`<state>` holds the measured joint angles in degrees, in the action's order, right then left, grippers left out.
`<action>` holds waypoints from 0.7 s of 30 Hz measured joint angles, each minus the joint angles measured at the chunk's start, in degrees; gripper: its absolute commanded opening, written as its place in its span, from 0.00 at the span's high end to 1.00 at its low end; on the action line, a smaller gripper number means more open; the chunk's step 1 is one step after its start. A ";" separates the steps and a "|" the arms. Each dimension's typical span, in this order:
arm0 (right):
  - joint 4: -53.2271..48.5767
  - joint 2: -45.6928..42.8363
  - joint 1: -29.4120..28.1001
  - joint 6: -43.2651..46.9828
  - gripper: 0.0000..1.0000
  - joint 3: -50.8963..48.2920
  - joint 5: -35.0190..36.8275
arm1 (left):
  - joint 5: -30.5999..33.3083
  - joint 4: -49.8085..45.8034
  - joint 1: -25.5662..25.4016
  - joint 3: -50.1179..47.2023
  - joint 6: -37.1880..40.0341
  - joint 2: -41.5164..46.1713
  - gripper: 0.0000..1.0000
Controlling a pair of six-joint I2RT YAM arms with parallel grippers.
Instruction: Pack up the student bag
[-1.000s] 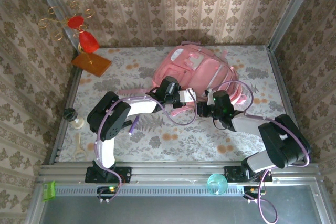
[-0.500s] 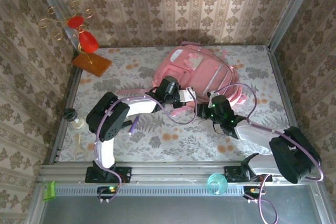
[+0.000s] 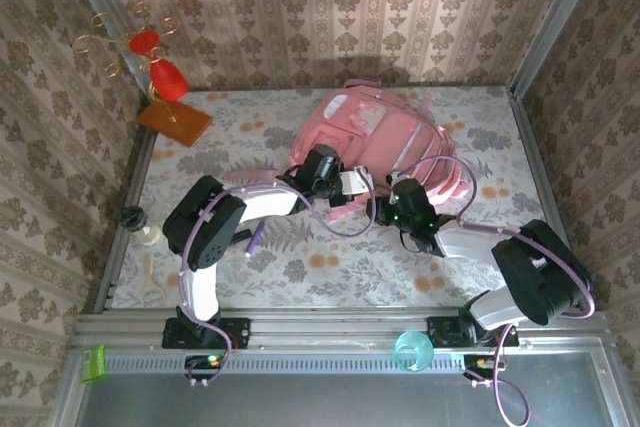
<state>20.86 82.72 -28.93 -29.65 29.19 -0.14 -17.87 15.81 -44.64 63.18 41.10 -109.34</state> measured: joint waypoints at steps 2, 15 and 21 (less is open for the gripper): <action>0.37 0.07 0.00 0.76 0.63 0.00 0.00 | 0.02 -0.09 0.00 0.02 0.00 0.00 1.00; 2.67 0.07 0.11 4.79 0.72 0.00 -0.26 | 0.04 -0.44 0.04 0.39 0.00 0.24 1.00; 3.72 0.76 0.68 5.53 0.77 0.00 -0.70 | 0.07 -0.68 0.07 0.63 0.00 0.24 1.00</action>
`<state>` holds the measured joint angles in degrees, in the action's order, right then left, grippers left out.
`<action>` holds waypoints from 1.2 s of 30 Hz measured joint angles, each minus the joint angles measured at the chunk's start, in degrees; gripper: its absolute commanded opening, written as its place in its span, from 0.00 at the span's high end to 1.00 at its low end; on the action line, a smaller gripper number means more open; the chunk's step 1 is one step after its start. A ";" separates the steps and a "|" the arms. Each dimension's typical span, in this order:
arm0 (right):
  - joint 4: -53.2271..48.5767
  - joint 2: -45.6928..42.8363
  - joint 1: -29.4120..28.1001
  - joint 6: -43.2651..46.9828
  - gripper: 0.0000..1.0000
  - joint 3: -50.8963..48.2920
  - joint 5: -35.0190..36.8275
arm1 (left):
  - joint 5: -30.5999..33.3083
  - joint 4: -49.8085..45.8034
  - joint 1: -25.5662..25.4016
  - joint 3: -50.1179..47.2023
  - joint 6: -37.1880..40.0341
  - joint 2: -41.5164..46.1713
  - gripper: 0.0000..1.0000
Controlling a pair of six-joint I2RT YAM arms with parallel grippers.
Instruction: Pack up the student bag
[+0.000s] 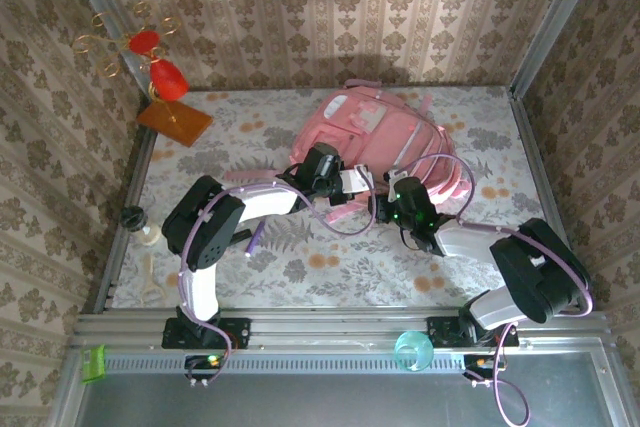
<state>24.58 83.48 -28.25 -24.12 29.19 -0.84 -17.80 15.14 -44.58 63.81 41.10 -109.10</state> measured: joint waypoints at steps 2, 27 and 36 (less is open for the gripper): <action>0.63 0.59 0.04 0.00 0.77 0.00 0.00 | 0.00 -0.15 0.00 0.02 0.00 0.00 1.00; -5.38 -13.40 4.79 -3.17 1.00 -7.85 2.51 | -1.03 -0.74 1.84 -2.08 1.64 1.99 1.00; -9.01 -18.32 4.81 -1.90 0.74 -8.24 -2.10 | -2.01 -2.36 3.65 -3.76 2.21 3.76 1.00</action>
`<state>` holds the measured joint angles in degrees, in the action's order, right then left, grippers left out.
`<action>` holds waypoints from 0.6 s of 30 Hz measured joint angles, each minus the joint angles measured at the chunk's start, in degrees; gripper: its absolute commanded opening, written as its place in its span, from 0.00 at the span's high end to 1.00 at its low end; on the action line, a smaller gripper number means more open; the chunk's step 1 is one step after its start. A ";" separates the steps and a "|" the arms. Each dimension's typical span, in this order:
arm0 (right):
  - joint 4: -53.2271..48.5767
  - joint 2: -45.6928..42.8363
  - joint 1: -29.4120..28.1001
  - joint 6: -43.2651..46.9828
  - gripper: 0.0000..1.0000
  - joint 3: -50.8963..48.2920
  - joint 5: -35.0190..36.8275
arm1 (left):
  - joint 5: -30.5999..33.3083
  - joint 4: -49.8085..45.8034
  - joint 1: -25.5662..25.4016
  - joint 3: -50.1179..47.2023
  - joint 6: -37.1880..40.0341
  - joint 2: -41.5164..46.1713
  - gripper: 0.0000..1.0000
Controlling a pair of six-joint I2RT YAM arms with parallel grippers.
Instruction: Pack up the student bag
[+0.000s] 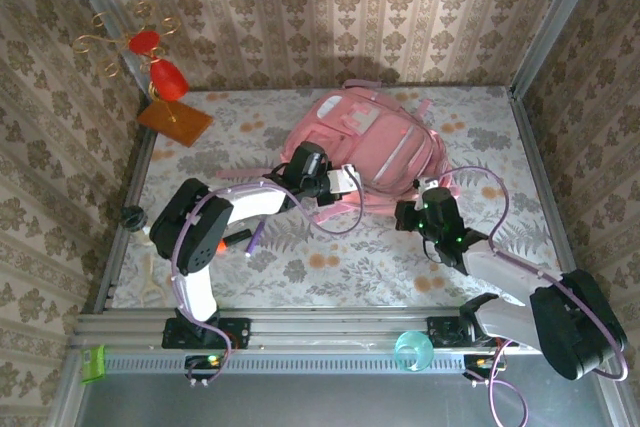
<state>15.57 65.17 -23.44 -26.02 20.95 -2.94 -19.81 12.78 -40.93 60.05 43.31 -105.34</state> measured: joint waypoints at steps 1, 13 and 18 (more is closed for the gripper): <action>0.15 0.33 -1.05 0.59 0.62 0.20 -0.72 | -0.17 0.00 0.02 0.00 -0.02 0.00 1.00; 7.17 14.29 -11.10 2.29 0.63 8.22 2.89 | -1.70 -0.87 0.09 0.02 -1.05 0.59 1.00; 7.69 18.80 -11.63 2.16 0.63 9.90 6.73 | -1.66 -0.87 0.09 0.07 -1.16 0.59 1.00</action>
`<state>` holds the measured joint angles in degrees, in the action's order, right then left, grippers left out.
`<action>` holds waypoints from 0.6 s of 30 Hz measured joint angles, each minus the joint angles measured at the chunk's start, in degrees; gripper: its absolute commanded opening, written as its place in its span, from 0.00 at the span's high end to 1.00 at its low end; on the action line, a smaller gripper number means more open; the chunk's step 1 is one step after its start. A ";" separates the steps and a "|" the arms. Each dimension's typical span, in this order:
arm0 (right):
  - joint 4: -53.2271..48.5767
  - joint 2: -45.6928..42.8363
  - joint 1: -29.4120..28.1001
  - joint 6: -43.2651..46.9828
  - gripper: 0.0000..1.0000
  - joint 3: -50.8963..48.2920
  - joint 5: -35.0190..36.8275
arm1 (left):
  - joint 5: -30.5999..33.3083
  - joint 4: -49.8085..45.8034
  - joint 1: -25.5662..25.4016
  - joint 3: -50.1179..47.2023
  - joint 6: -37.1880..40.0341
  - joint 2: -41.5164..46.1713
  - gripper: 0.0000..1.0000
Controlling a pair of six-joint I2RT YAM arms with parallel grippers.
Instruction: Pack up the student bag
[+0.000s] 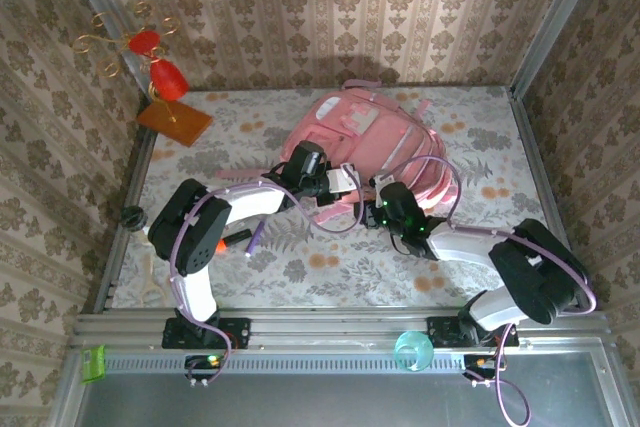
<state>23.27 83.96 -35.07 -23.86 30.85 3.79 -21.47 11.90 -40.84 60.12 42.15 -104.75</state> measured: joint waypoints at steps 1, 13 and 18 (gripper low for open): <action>0.24 0.42 -0.09 -0.09 0.62 0.20 0.59 | 0.02 0.00 -0.04 0.00 0.02 0.00 1.00; 5.40 6.45 0.04 -0.59 0.73 1.86 4.72 | 0.04 -0.20 -0.09 0.09 -0.15 0.02 1.00; 7.39 6.47 0.37 -1.90 0.81 1.86 5.49 | 0.02 -0.22 -0.09 0.39 -0.17 0.04 1.00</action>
<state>30.65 90.43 -34.70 -25.76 32.71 9.28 -21.45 11.68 -40.93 60.51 41.98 -104.71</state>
